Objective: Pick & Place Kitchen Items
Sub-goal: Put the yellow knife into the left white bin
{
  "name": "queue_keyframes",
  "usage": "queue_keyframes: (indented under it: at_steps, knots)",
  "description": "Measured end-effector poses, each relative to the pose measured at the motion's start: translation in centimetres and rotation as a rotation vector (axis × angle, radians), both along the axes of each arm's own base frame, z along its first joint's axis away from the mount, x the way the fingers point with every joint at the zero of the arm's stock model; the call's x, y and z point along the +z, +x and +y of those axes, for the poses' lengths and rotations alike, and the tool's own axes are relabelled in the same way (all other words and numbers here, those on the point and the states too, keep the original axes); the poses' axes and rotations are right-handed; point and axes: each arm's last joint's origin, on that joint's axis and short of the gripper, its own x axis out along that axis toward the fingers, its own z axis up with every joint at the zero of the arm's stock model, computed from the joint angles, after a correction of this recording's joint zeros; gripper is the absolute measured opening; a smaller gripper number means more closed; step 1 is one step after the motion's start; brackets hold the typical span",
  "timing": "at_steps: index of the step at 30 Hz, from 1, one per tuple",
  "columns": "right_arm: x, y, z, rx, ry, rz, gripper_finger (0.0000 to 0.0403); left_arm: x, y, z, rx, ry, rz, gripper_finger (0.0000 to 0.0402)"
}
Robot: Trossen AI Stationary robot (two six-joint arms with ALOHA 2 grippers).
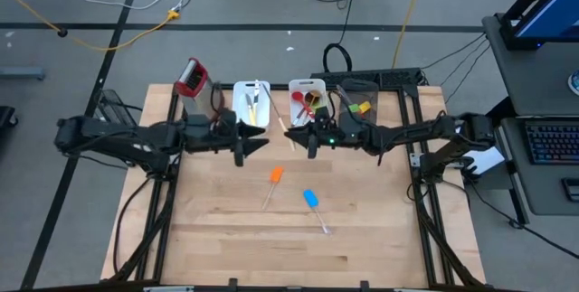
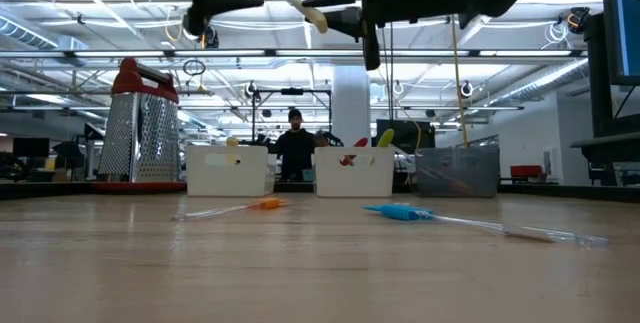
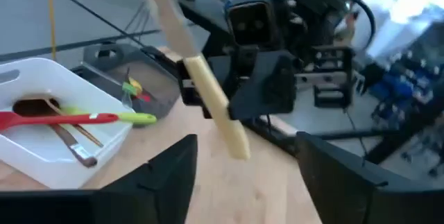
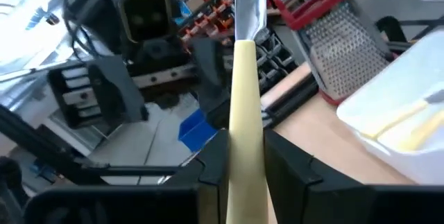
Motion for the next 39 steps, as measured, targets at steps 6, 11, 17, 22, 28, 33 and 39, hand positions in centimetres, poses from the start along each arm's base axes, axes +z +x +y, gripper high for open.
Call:
queue_keyframes:
  at_steps: [6,11,17,22,28,33,39]
  knots:
    - [0.5,-0.1,-0.8,0.020,0.013,-0.051,0.0059,-0.6,2.1,1.5,0.027,-0.090,-0.105,0.0270]
    - [0.7,-0.2,-1.3,0.046,0.031,-0.069,0.0059,-1.3,3.2,2.3,0.042,-0.139,-0.136,0.0271]
    - [0.7,-0.2,-1.4,0.050,0.040,-0.074,0.0059,-1.7,4.1,2.8,0.053,-0.161,-0.177,0.0271]
    - [0.7,-0.2,-1.4,0.049,0.040,-0.074,0.0059,-1.6,4.5,2.9,0.045,-0.158,-0.229,0.0271]
    - [0.7,-0.2,-1.4,0.049,0.040,-0.076,0.0059,-1.8,4.6,3.2,0.051,-0.163,-0.222,0.0271]
    - [1.0,-0.2,-1.4,0.051,0.051,-0.098,0.0059,-1.8,4.5,3.6,0.067,-0.168,-0.222,0.0271]
    - [1.0,-0.2,-1.4,0.051,0.060,-0.106,0.0059,-1.8,4.5,3.7,0.070,-0.174,-0.226,0.0271]
